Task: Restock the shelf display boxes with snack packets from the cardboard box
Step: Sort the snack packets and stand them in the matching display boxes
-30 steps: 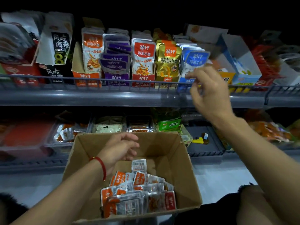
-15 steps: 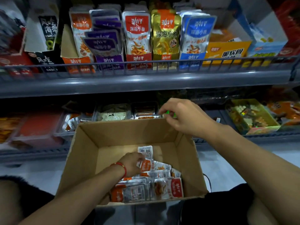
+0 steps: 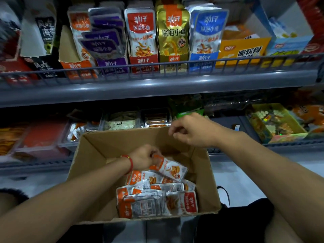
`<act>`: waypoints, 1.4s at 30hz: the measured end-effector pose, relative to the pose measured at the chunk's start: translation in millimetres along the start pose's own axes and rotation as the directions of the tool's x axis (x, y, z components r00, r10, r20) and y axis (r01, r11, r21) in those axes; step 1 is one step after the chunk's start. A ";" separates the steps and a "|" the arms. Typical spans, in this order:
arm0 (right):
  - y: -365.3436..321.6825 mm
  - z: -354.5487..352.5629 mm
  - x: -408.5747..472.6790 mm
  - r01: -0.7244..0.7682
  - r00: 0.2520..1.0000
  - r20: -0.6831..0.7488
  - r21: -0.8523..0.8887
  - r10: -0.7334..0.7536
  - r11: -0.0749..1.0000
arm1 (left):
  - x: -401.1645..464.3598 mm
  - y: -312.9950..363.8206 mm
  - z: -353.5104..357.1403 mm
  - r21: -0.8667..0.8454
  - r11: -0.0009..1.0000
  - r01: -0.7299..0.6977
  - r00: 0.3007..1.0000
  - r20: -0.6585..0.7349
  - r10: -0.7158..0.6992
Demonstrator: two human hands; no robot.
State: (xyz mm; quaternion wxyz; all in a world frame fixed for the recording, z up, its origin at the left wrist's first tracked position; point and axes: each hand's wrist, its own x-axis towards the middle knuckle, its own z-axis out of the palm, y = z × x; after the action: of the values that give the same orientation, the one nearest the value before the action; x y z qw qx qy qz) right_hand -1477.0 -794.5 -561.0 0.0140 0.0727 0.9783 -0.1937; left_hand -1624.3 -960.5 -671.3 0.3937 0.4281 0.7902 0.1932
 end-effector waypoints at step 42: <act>-134.9 -128.5 44.5 0.044 0.918 -0.304 0.714 0.254 0.698 | -141.6 48.8 -150.7 -0.788 0.110 -0.605 0.791 -0.611 -0.025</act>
State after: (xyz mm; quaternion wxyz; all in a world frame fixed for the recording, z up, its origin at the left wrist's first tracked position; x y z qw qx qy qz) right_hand -1540.9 -862.8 -393.7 -0.1935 0.1654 0.8054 -0.5352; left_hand -1671.6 -1045.8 -482.6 0.3117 0.1664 0.4419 0.8245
